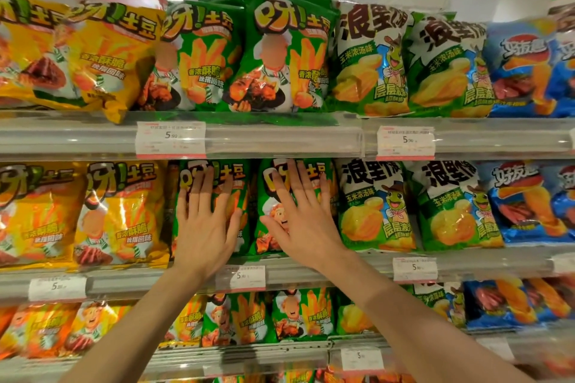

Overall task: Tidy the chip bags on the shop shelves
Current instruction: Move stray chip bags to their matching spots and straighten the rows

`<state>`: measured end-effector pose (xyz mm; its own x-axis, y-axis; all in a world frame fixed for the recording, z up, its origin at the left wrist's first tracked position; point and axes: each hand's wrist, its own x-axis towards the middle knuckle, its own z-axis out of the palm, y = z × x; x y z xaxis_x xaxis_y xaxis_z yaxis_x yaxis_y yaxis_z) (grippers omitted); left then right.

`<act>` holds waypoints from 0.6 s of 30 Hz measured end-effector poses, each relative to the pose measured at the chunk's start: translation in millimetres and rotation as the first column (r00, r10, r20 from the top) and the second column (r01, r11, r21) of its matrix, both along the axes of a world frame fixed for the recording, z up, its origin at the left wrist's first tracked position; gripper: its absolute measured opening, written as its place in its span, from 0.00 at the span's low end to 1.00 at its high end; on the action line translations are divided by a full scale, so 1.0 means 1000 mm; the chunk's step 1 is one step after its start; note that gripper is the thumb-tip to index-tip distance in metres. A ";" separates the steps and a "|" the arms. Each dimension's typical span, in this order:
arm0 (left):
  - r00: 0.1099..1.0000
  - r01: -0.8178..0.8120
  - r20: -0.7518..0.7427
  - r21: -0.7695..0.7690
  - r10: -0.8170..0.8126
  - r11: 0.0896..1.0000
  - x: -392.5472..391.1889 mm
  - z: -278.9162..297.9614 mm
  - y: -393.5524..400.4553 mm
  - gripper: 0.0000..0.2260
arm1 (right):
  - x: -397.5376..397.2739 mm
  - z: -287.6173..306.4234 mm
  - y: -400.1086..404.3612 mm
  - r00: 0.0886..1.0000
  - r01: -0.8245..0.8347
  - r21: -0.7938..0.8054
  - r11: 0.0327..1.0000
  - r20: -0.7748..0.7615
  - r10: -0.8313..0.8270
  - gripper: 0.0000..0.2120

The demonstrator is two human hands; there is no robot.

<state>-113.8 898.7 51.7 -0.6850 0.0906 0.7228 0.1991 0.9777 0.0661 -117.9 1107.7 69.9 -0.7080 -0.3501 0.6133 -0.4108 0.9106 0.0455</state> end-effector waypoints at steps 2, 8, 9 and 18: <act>1.000 0.008 -0.025 0.025 -0.008 1.000 0.003 0.005 0.004 0.22 | 0.003 0.003 0.006 0.997 -0.068 -0.066 0.996 0.021 0.070 0.34; 0.958 0.277 -0.097 0.092 -0.268 0.956 0.009 0.021 0.036 0.21 | 0.014 0.006 0.051 0.997 -0.064 -0.355 0.933 -0.060 0.045 0.27; 0.952 0.302 -0.083 0.087 -0.295 0.949 0.008 0.022 0.043 0.22 | 0.017 0.006 0.058 0.998 -0.055 -0.392 0.918 -0.033 0.046 0.27; 0.949 0.314 0.015 0.059 -0.315 0.948 -0.002 0.015 0.063 0.26 | 0.015 -0.005 0.061 0.964 -0.054 -0.433 0.900 0.212 0.161 0.32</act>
<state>-116.1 961.9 67.1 -0.6456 0.2645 0.7164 0.4934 0.8604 0.1270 -102.6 1168.3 64.8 -0.8233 -0.1796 0.5385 -0.4575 0.7716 -0.4420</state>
